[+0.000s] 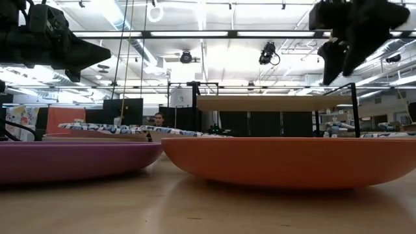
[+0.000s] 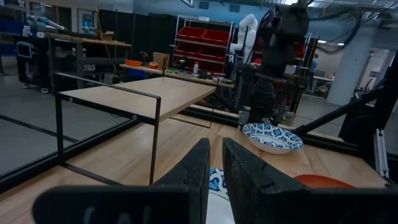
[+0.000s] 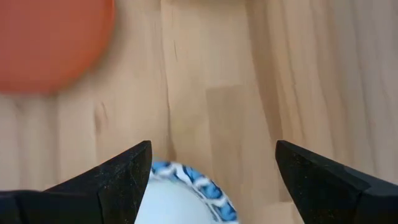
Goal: Place and stack plates onto a shelf
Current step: Put the white patterned bowl on the shelf
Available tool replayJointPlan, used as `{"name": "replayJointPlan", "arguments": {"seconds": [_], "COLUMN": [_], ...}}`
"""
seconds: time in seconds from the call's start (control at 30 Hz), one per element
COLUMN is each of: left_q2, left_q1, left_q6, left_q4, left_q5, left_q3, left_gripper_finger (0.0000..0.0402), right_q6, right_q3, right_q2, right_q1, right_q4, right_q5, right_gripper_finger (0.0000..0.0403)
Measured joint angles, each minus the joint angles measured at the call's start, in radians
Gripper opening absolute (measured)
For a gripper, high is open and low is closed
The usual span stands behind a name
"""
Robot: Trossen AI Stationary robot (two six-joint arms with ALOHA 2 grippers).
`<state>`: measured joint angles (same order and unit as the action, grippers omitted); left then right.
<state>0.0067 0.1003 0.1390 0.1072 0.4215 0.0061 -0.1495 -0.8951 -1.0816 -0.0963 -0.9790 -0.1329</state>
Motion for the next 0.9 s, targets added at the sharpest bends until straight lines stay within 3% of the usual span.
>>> {"name": "replayJointPlan", "arguments": {"seconds": [0.23,0.9], "left_q2": [0.000,0.000], "left_q1": [0.000,0.000], "left_q6": [0.000,0.000], "left_q4": [0.000,0.000], "left_q5": [0.000,0.000], "left_q3": [0.000,0.000], "left_gripper_finger": [0.0048,0.0048], "right_q6": [0.138,0.364], "right_q3": [0.000,0.000], "right_q2": [-0.111,-0.454], "right_q1": [0.000,0.009], "right_q4": [-0.090,-0.093], "right_q5": [0.003,0.048], "right_gripper_finger": [0.0348,0.0348]}}
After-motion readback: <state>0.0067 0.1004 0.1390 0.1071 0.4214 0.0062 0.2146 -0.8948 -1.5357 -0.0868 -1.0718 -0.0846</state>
